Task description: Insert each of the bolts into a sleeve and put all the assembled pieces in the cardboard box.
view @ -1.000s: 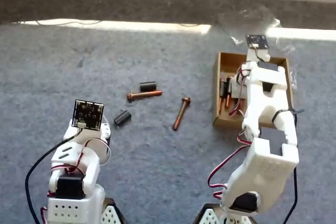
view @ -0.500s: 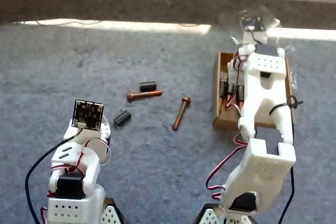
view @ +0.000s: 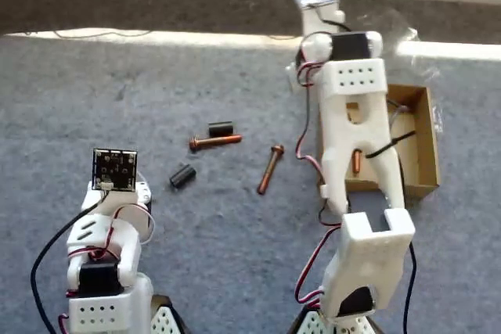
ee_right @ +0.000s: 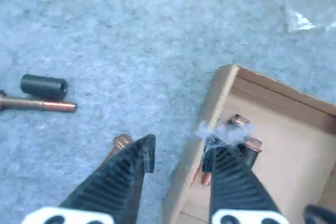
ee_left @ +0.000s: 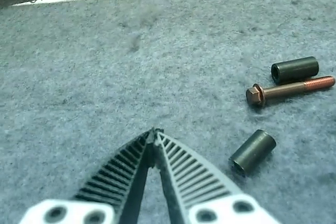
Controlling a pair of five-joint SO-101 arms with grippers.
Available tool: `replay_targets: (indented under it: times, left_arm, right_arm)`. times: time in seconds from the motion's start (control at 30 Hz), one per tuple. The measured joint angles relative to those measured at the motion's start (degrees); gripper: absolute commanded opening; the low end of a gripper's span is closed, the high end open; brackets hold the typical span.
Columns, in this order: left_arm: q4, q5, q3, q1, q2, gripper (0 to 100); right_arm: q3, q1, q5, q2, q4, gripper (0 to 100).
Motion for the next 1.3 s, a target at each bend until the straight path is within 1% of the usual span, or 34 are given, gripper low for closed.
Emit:
replay_targets:
  times: [0.2,0.37,0.53,0.63,0.77,0.87,1.07,1.2,1.3]
  left_arm:
    - [0.0,0.0,0.0,0.0,0.0,0]
    - [0.0,0.0,0.0,-0.4,0.0,0]
    - [0.0,0.0,0.0,-4.4,0.0,0]
    - [0.0,0.0,0.0,-6.9,0.0,0]
    - [0.0,0.0,0.0,-8.0,0.0,0]
    - [0.0,0.0,0.0,-8.0,0.0,0]
    - [0.0,-0.1,0.0,-8.0,0.0,0]
    - [0.0,-0.1,0.0,-8.0,0.0,0]
    - [0.0,-0.1,0.0,-8.0,0.0,0]
  right_arm:
    - [-0.2,-7.7,1.0,0.0,0.9,13.1]
    - [-0.2,-12.3,12.8,0.0,-2.4,13.1]
    - [-0.2,-16.4,21.7,0.0,-2.9,13.1]
    - [-0.2,-18.1,28.7,0.0,-3.5,13.1]
    - [-0.1,-19.3,36.5,0.0,-4.8,13.1]
    - [3.1,-19.3,39.8,0.0,-10.4,13.1]
    - [16.8,-20.5,45.4,0.0,-23.8,13.0]
    - [23.8,-21.1,49.1,0.1,-29.5,13.0]
    - [27.1,-21.1,50.1,0.1,-31.9,12.9]
